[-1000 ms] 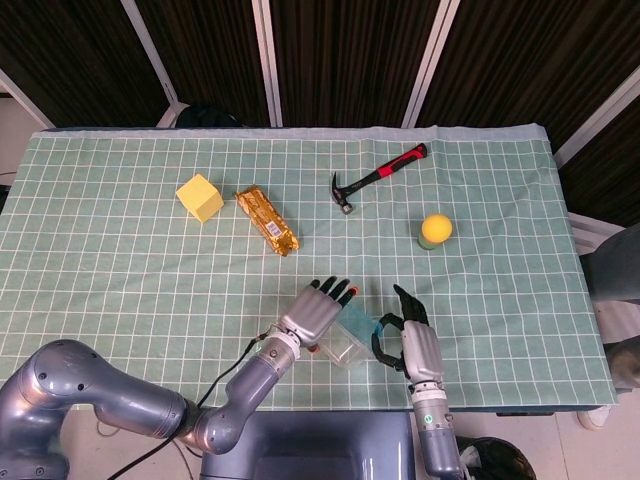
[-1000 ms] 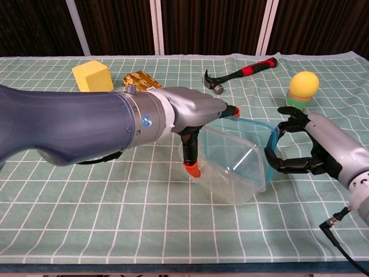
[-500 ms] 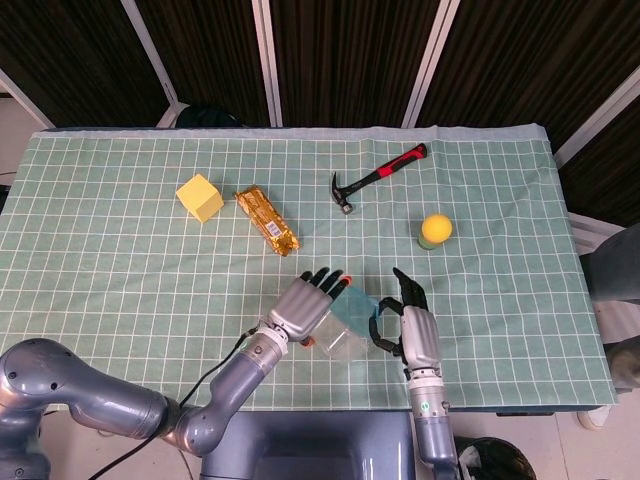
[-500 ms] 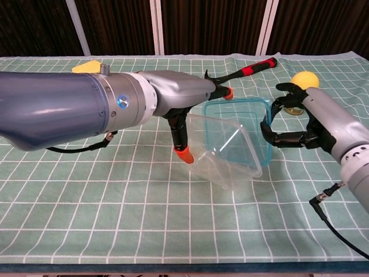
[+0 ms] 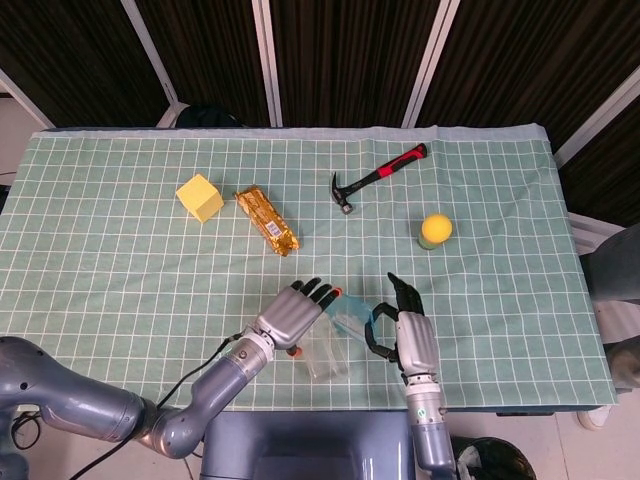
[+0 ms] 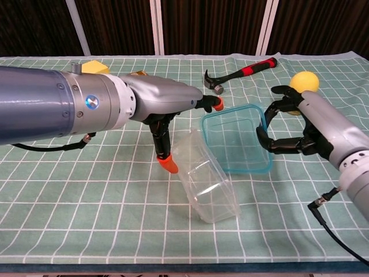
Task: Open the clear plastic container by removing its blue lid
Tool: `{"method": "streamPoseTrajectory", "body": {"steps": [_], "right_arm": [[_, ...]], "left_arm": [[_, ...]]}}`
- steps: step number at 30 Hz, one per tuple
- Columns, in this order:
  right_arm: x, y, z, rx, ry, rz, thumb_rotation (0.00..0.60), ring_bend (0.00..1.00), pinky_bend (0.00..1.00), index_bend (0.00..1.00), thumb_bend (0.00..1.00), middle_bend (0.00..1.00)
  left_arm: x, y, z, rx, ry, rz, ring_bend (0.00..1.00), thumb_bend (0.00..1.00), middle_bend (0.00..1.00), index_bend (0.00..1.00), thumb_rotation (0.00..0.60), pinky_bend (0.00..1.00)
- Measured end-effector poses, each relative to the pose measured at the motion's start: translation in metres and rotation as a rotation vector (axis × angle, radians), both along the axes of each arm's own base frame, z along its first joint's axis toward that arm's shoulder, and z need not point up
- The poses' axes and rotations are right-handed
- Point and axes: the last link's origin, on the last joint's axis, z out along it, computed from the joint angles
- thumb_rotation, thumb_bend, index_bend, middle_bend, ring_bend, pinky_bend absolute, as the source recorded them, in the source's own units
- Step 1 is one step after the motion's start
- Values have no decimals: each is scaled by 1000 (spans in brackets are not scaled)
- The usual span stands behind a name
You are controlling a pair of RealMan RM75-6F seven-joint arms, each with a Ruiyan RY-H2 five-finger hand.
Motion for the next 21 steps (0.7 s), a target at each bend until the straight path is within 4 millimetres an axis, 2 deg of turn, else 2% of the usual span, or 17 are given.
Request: {"method": "streamPoseTrajectory", "body": {"steps": [13,21], "right_arm": [[15,-2,0,-19,5,29,600,0,0,679,636,77],[21,-23,9,-76,32,27,600,0,0,679,636,77]], "left_arm": [[-13,-6,15,-45,-1,-15,29,37,83,0,600,183],[-22,-4,29,-28,-27,-19,29,38,82,0,600,183]]}}
